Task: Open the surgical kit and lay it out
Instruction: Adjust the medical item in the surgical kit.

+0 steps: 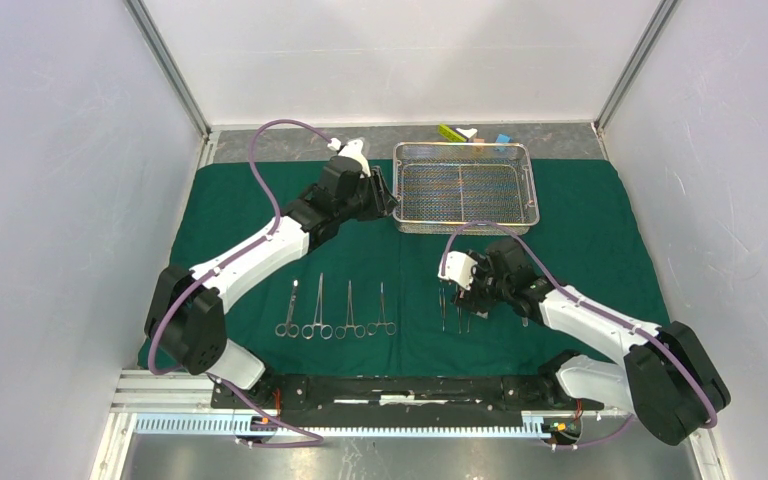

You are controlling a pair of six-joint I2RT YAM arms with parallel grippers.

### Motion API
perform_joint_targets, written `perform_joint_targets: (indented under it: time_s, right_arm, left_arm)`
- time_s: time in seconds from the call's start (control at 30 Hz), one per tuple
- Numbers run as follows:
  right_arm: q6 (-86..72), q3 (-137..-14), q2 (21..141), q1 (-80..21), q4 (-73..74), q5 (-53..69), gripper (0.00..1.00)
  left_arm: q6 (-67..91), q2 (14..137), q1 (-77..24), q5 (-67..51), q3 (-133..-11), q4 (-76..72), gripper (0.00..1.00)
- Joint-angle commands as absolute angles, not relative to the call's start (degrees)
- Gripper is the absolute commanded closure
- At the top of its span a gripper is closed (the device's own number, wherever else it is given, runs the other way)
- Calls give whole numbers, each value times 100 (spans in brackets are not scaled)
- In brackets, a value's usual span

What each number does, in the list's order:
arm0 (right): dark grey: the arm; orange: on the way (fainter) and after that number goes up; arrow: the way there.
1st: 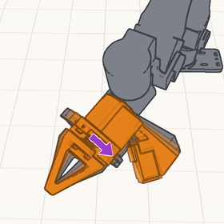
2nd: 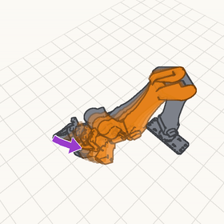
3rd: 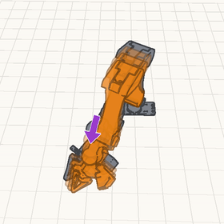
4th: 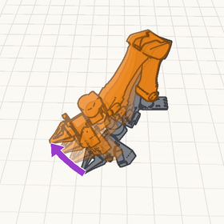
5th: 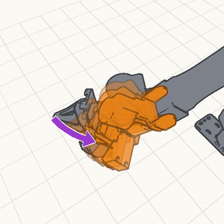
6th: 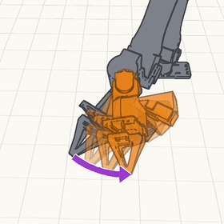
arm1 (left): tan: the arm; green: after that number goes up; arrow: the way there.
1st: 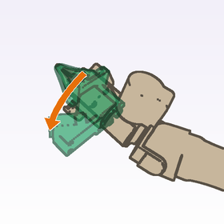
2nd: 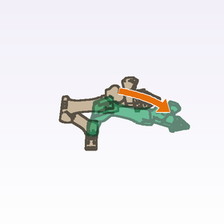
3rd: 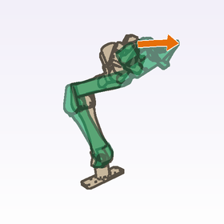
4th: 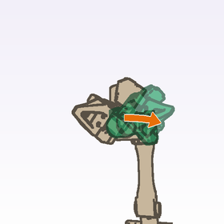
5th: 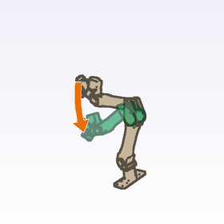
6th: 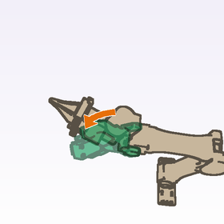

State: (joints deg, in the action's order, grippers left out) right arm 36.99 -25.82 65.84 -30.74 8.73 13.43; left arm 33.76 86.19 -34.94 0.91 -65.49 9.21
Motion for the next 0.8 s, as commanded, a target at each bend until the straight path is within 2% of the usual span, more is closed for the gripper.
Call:
perform_joint_targets:
  time_s: [0.0, 0.77]
  right_arm:
    - [3798, -2786, 6507, -3103, 974, 1466, 21]
    - [4067, -2875, 6371, -3413, 1260, 1361, 19]
  left_arm:
    - [3603, 8520, -3446, 26, -6548, 668, 53]
    - [3744, 8584, -3331, -210, -6530, 607, 51]
